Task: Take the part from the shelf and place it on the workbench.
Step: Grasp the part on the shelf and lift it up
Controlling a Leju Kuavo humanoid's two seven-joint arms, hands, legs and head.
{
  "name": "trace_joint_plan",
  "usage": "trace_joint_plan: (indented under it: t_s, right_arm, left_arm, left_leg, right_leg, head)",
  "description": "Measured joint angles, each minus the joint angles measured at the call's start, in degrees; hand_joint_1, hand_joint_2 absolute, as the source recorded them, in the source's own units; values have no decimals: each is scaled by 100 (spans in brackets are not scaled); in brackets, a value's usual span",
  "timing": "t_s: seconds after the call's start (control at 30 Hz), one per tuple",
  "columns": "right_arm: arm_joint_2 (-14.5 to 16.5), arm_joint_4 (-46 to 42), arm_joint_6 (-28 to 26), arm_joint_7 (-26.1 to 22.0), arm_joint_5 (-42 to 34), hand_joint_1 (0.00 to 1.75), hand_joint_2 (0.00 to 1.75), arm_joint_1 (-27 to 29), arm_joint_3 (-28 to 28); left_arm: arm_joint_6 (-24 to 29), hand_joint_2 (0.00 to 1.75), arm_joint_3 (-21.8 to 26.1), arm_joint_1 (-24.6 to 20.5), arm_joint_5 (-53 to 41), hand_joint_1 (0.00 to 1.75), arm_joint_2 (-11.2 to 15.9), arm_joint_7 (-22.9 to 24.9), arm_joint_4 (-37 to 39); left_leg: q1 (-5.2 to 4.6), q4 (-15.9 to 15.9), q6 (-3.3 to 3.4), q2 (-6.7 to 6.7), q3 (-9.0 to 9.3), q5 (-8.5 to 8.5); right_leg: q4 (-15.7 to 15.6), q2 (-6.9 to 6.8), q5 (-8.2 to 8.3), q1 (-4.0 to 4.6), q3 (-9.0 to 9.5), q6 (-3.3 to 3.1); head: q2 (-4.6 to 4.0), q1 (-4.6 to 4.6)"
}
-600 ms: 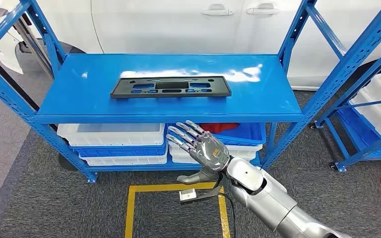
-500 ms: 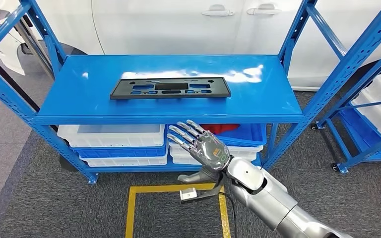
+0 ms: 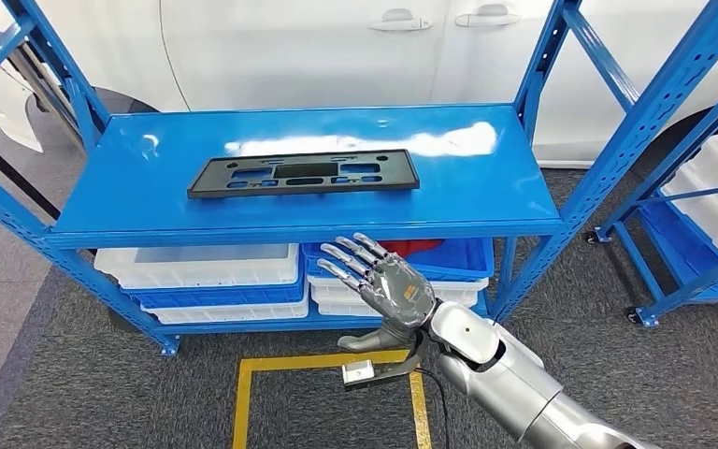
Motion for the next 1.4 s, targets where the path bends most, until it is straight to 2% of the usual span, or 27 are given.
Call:
trace_joint_plan:
  t_s: [0.07,0.17,0.23,0.27,0.33,0.37,0.4,0.43,0.5,0.53,0.57,0.67,0.73,0.77,0.83,0.87,0.9,0.93,1.0,1.03,1.07,1.1,1.2,1.27,1.3,1.37,1.4]
  right_arm:
    - [0,-3,6,14,9,0,0,4,0]
    - [0,-15,8,31,18,0,0,9,-2]
    - [0,-38,9,40,23,0,0,2,-11]
    - [0,-46,11,45,27,0,0,5,-16]
    - [0,-50,22,50,34,0,0,32,-21]
    - [0,-50,30,52,37,0,0,57,-22]
    - [0,-50,40,52,38,0,0,76,-22]
    - [0,-51,51,52,38,0,0,86,-25]
    - [0,-60,69,52,38,0,0,80,-34]
    - [0,-65,73,52,39,0,0,73,-38]
    - [1,-71,76,52,43,0,0,68,-40]
    - [3,-80,80,42,52,0,0,59,-40]
    - [1,-80,85,34,52,0,0,43,-43]
    - [2,-80,87,27,52,0,0,33,-43]
    - [5,-80,91,4,51,0,0,23,-39]
    - [7,-79,92,-7,49,0,0,25,-37]
    - [7,-79,93,-15,44,0,0,28,-35]
    - [6,-78,93,-18,38,0,0,31,-33]
    - [6,-79,93,-21,23,0,0,32,-33]
    - [5,-80,93,-21,18,0,0,31,-32]
    - [5,-80,93,-21,15,0,0,31,-32]
    - [5,-80,93,-20,14,0,0,32,-31]
    - [4,-90,92,-21,11,0,0,35,-33]
    - [3,-107,91,-22,8,0,0,22,-36]
    - [3,-113,93,-22,7,0,0,19,-37]
    - [4,-113,98,-24,8,0,0,28,-33]
    - [4,-111,101,-25,8,0,0,40,-31]
  left_arm:
    - [0,0,-1,-7,-1,0,-1,9,0]
    - [-1,0,-1,-6,-1,0,-1,20,0]
    - [-4,0,-1,-16,-1,0,-3,20,0]
    - [-5,0,-1,-23,-1,0,-4,20,0]
    - [-8,0,-1,-32,0,0,-5,21,0]
    - [-8,0,-1,-30,1,0,-5,21,0]
    - [-8,0,-1,-27,1,0,-5,22,1]
    - [-8,0,-1,-23,2,0,-6,23,1]
    - [-9,0,-1,-21,8,0,-14,25,2]
    - [-9,0,-1,-23,12,0,-21,25,3]
    - [-8,0,-1,-27,16,0,-28,25,5]
    - [-1,0,0,-35,19,0,-33,26,7]
    - [2,0,-1,-32,19,0,-31,25,7]
    - [2,0,-1,-29,19,0,-31,25,7]
    - [1,0,-1,-18,19,0,-32,24,7]
    - [0,0,0,-11,19,0,-31,24,7]
    - [0,0,1,-3,19,0,-31,24,7]
    - [0,0,1,2,18,0,-30,23,7]
    - [0,0,1,5,17,0,-30,21,7]
    - [0,0,0,2,16,0,-30,20,7]
    - [-1,0,0,-3,15,0,-30,20,8]
    - [-1,0,-1,-6,13,0,-30,20,8]
    - [-2,0,-1,-2,4,0,-31,19,8]
    - [-2,0,-1,-11,2,0,-34,19,8]
    - [-3,0,-1,-19,2,0,-35,19,8]
    - [-5,0,-1,-27,2,0,-36,21,9]
    - [-6,0,-1,-24,3,0,-35,23,9]
  left_leg:
    - [-18,-411,47,-2,172,102]
    - [-20,-482,130,-16,201,72]
    - [2,-527,189,-16,251,70]
    - [9,-540,212,-12,272,62]
    - [5,-542,244,-6,297,30]
    - [3,-541,250,-8,313,13]
    - [1,-540,250,-13,338,-7]
    - [1,-539,245,-20,374,-31]
    - [-5,-536,215,-31,457,-89]
    - [-13,-530,189,-34,481,-119]
    - [-18,-526,160,-35,493,-144]
    - [-17,-529,68,-29,507,-200]
    - [-13,-313,16,-14,435,-336]
    - [-7,-31,-6,-7,301,-471]
    - [9,756,-41,-3,-128,-779]
    - [17,1073,-55,-3,-328,-854]
    - [23,1218,-64,-2,-448,-831]
    - [28,1118,-65,-1,-452,-673]
    - [33,356,-40,4,-172,-162]
    - [25,-48,-19,6,1,25]
    - [16,-307,5,6,109,113]
    - [7,-420,31,4,154,115]
    - [4,-479,123,-7,197,72]
    - [26,-537,189,-2,277,61]
    - [32,-550,211,1,309,47]
    - [29,-552,232,2,342,9]
    - [26,-551,234,-2,364,-14]
  right_leg:
    - [18,4,-35,14,2,51]
    - [20,3,-58,5,-6,143]
    - [251,0,-188,-4,-103,206]
    - [536,-1,-315,-17,-251,232]
    - [1303,-1,-586,-33,-701,270]
    - [1566,-1,-620,-40,-880,282]
    - [1629,-2,-540,-44,-964,285]
    - [1465,-2,-353,-46,-930,279]
    - [694,0,113,-36,-613,234]
    - [350,1,244,-21,-464,203]
    - [132,3,297,-3,-370,174]
    - [24,7,248,12,-318,87]
    - [-16,1,226,-16,-259,15]
    - [-31,-4,213,-26,-227,-17]
    - [-31,-7,171,-14,-188,-57]
    - [-29,-7,148,-9,-166,-62]
    - [-25,-5,123,-5,-140,-60]
    - [-21,-2,91,-4,-101,-54]
    - [-12,3,16,-4,-5,-27]
    - [-1,6,-23,7,29,-3]
    - [6,7,-49,16,42,22]
    - [10,9,-67,23,39,50]
    - [18,8,-112,19,58,148]
    - [306,4,-281,6,-48,209]
    - [637,2,-430,-5,-218,230]
    - [1418,1,-700,-21,-689,261]
    - [1664,0,-710,-29,-874,270]
  head:
    - [0,0]
    - [0,0]
    - [0,0]
    - [0,0]
    - [0,0]
    - [0,0]
    - [0,0]
    - [0,0]
    - [0,1]
    - [0,1]
    - [0,1]
    - [0,0]
    - [0,-1]
    - [0,-1]
    - [0,-1]
    - [0,-1]
    - [0,-1]
    - [0,-1]
    - [0,-1]
    - [0,0]
    - [0,0]
    - [0,0]
    - [0,-1]
    - [0,-1]
    - [0,0]
    - [0,0]
    - [0,0]
